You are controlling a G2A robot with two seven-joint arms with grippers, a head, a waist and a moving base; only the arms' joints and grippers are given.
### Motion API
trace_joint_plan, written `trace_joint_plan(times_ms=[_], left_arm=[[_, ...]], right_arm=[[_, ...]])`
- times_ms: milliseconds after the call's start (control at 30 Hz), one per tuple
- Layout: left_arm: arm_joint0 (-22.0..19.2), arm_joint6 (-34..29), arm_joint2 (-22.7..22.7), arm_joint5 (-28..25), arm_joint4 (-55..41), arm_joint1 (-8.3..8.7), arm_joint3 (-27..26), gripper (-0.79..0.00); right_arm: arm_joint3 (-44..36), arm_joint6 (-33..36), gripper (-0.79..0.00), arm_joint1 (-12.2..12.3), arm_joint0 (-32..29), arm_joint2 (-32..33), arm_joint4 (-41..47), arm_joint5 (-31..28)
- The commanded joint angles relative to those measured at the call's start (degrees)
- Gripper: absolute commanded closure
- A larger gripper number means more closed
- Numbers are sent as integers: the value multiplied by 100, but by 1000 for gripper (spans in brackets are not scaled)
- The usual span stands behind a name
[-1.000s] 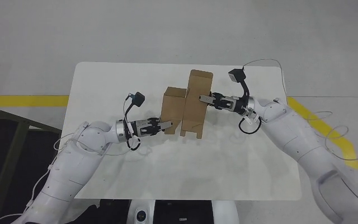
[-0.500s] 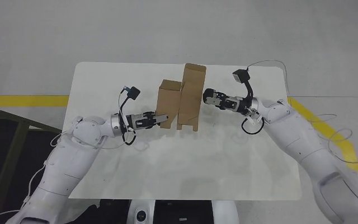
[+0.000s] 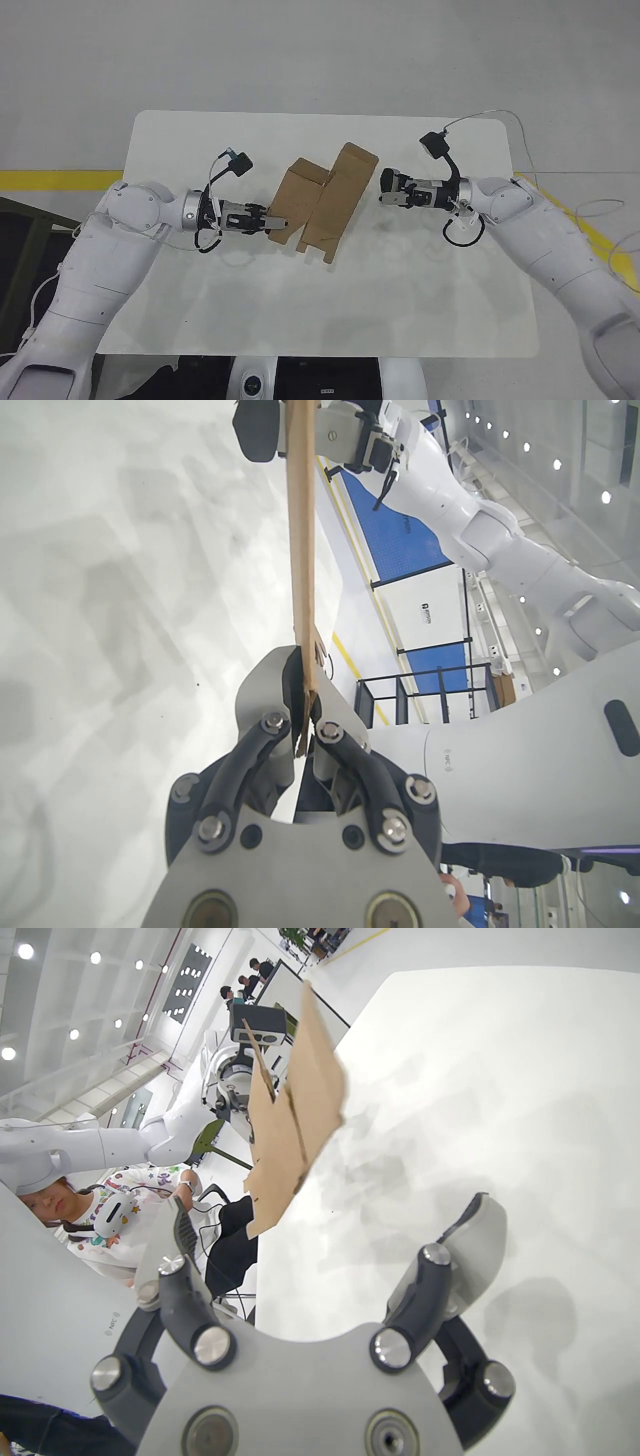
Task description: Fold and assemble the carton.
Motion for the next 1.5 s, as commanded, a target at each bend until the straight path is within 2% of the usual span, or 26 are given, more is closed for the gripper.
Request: trace_joint_plan(times_ms=[0,167,300,900,967,1100,1300,1467], left_arm=[[-72,-38,135,39,82,95,-98,0],[-120,206,571,-205,204,374,-140,0],[-213,290,841,-289,25,550,-166,0],[-138,404,846,-270,172,552,-278,0],[-56,336,820,-313,-6,560,-243,0],[-154,179,784,-175,73,613,-178,0],[-457,-71,1191,74,130,698,-506,0],[-710,-103,1600,106,-114,764,-521,0]], right_arm=[[-54,-37,-785,54,63,-131,45,-38],[-331,-50,-785,199,248,-502,72,-51],[-331,-50,-785,199,248,-502,72,-51],[-331,-50,-785,199,248,-502,72,-51],[-446,-12,-785,201,191,-482,-34,59],[-539,219,-785,235,106,-477,281,220],[-833,542,-785,370,171,-672,511,542],[-691,484,-785,444,251,-831,571,484]])
